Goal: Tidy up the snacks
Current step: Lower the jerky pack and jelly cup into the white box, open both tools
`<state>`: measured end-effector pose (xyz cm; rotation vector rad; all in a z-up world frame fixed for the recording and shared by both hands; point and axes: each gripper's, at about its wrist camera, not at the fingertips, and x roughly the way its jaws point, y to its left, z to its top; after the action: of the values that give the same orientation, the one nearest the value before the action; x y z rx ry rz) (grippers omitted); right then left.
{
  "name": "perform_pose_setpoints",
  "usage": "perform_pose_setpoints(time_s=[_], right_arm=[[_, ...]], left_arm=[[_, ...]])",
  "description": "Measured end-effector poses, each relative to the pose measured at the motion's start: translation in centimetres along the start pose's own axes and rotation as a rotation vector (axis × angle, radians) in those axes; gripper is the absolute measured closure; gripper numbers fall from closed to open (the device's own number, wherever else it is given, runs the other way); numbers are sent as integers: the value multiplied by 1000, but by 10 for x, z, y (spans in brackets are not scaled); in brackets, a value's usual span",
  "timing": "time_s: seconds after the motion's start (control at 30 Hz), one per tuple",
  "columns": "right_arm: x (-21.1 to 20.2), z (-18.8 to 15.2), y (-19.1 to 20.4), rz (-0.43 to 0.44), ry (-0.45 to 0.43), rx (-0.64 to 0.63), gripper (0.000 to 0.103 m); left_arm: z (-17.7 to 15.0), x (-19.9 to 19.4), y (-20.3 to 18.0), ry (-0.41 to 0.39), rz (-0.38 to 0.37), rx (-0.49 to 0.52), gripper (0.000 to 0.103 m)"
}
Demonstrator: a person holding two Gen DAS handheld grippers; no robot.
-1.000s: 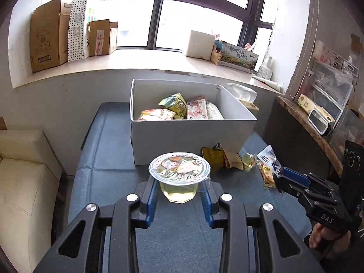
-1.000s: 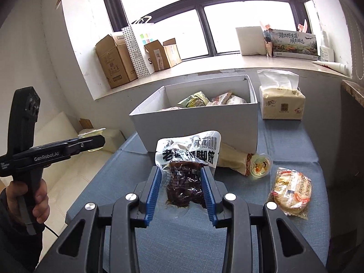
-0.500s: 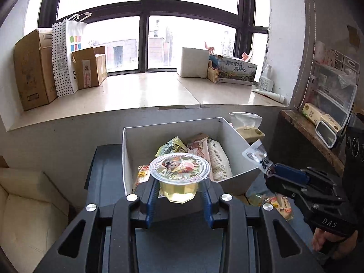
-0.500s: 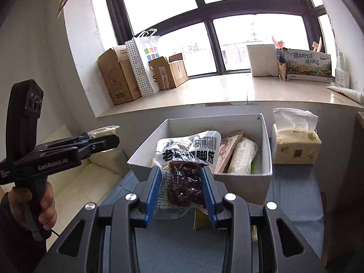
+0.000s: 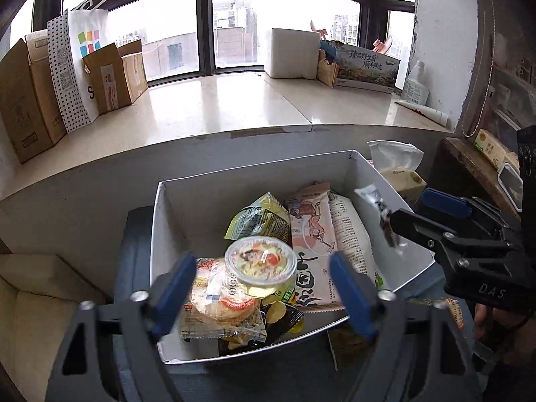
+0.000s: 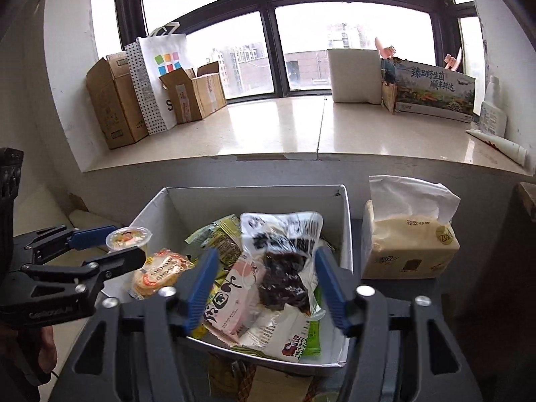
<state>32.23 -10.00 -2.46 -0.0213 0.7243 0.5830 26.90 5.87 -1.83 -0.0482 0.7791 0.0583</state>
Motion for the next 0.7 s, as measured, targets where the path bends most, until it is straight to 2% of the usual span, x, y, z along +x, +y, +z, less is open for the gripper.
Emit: perform_pose_setpoints(time_s=[0.03, 0.2, 0.33, 0.47, 0.7], right_arm=[[-1, -2, -4, -3, -8, 16, 9], [-9, -10, -15, -23, -21, 42, 9], [-20, -13, -15, 10, -50, 49, 9], [-28, -14, -8, 15, -70, 27, 0], [-48, -28, 10, -27, -65, -55, 0]], left_arm=[[-2, -2, -1, -18, 3, 13, 0], [-5, -9, 3, -26, 19, 23, 0], [-3, -14, 5, -35, 9, 11, 0], [-3, -17, 6, -35, 14, 4, 0], [-20, -44, 1, -52, -51, 15, 0]])
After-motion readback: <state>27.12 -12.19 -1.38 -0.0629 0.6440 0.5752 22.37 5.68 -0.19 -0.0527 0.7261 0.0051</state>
